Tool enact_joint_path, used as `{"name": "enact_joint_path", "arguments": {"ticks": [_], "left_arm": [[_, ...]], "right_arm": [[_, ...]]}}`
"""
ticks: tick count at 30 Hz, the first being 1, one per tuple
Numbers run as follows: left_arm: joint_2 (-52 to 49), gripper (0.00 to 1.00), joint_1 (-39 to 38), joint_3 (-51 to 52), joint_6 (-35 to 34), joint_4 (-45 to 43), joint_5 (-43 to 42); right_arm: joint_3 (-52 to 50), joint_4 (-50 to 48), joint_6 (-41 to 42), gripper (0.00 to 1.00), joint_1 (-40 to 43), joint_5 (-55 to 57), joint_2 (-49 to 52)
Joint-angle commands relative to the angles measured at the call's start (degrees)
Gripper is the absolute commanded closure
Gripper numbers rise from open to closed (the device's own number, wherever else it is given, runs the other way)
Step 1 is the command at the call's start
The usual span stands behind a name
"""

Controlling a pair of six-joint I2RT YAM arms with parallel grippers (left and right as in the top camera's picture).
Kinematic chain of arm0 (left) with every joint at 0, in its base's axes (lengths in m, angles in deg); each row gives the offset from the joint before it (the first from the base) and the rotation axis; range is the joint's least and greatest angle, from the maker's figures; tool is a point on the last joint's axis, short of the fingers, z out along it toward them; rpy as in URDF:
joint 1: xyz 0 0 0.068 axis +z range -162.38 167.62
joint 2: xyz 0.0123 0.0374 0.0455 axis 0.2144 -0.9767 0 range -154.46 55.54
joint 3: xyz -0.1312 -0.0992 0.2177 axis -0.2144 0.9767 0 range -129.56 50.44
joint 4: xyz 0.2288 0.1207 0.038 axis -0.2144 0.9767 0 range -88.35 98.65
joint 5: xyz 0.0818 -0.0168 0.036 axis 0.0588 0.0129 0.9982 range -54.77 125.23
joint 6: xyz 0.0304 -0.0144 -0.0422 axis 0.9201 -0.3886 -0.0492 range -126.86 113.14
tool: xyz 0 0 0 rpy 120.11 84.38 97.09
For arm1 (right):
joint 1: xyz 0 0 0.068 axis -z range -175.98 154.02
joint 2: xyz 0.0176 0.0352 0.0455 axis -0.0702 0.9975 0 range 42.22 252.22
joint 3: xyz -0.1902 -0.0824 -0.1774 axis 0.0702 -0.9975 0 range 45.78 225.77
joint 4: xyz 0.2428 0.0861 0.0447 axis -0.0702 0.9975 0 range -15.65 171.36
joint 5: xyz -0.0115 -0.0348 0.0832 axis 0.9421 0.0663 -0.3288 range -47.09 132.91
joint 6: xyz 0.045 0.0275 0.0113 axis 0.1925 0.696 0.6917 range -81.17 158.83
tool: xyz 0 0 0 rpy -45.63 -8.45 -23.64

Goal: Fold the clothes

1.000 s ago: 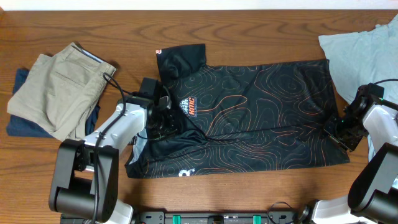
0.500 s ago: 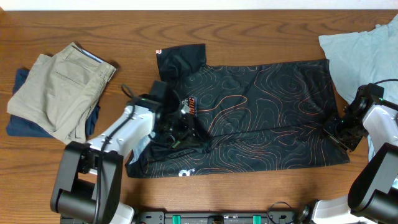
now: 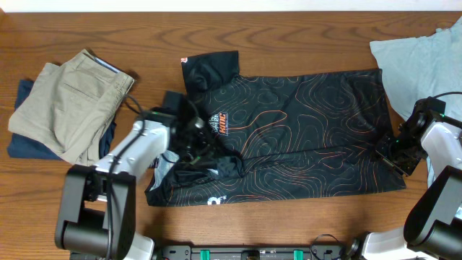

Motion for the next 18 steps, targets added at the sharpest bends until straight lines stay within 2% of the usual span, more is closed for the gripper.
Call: {"name": "enact_joint_path", "arguments": {"ticks": [1,3,5,15,18], "left_arm": [[1.2,0.56,3.0,-1.1,5.6,0.1,10.5],[1.2,0.47,3.4,-1.1,8.7,0.1,13.4],[1.2,0.42,3.2,-1.0,10.8,0.2,14.4],[1.0,0.41,2.6,2.7,12.3,0.2,20.1],[1.0,0.46,2.5,2.8,12.3,0.2,19.6]], "right_arm": [[-0.1,0.1,-0.9,0.62,0.1,0.0,0.4],[-0.1,0.0,-0.9,0.62,0.1,0.0,0.4],[-0.1,0.0,-0.9,0.62,0.1,0.0,0.4],[-0.1,0.0,-0.9,0.62,0.1,0.0,0.4],[-0.1,0.0,-0.9,0.62,0.1,0.0,0.4]]}}
